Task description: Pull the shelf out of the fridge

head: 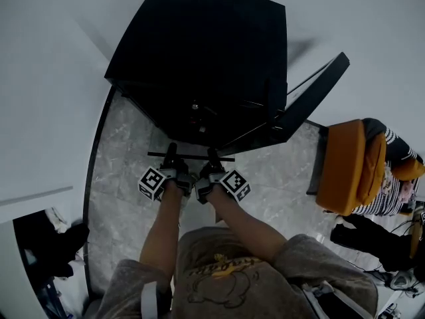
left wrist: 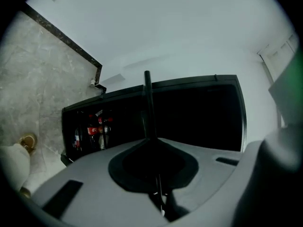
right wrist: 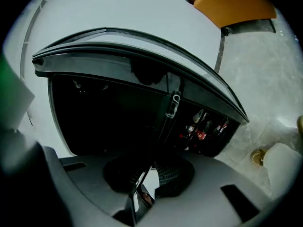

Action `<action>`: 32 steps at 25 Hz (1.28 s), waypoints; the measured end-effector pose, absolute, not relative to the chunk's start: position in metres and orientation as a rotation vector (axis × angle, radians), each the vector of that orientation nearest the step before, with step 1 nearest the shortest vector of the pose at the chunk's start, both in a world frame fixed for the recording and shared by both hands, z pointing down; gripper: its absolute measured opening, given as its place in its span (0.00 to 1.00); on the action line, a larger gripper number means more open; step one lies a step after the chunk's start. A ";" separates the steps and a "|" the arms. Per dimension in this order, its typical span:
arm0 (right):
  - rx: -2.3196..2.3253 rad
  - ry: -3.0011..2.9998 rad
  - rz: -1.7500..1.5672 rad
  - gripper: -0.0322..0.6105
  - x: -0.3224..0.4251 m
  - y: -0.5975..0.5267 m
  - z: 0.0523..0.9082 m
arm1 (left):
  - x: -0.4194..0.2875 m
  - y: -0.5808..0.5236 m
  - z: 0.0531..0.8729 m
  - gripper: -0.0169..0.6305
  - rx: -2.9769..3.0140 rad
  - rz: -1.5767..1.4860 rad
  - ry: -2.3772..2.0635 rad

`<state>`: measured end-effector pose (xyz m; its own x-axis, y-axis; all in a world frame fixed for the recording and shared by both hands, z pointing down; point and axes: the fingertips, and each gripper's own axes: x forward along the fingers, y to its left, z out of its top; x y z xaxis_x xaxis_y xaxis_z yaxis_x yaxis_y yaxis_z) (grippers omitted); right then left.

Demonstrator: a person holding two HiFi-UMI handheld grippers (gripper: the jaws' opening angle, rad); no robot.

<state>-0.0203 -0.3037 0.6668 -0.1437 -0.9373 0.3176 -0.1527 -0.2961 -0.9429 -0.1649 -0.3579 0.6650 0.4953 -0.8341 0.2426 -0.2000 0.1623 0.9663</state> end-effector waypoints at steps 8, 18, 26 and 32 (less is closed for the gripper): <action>-1.392 1.343 -1.527 0.13 -0.024 -0.272 0.649 | -0.173 -0.315 0.643 0.07 1.373 -0.624 -1.048; -1.310 1.395 -1.555 0.13 -0.032 -0.225 0.619 | -0.184 -0.257 0.610 0.07 1.379 -0.682 -1.090; -1.229 1.482 -1.551 0.13 -0.024 -0.182 0.576 | -0.176 -0.208 0.564 0.07 1.399 -0.743 -1.090; -1.172 1.537 -1.540 0.13 -0.015 -0.155 0.540 | -0.167 -0.173 0.526 0.07 1.415 -0.794 -1.103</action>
<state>-0.0148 -0.1547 0.5396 -0.3825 -0.9131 0.1411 -0.1391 -0.0941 -0.9858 -0.1666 -0.1728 0.5263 0.3375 -0.9341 0.1169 -0.1856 0.0557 0.9811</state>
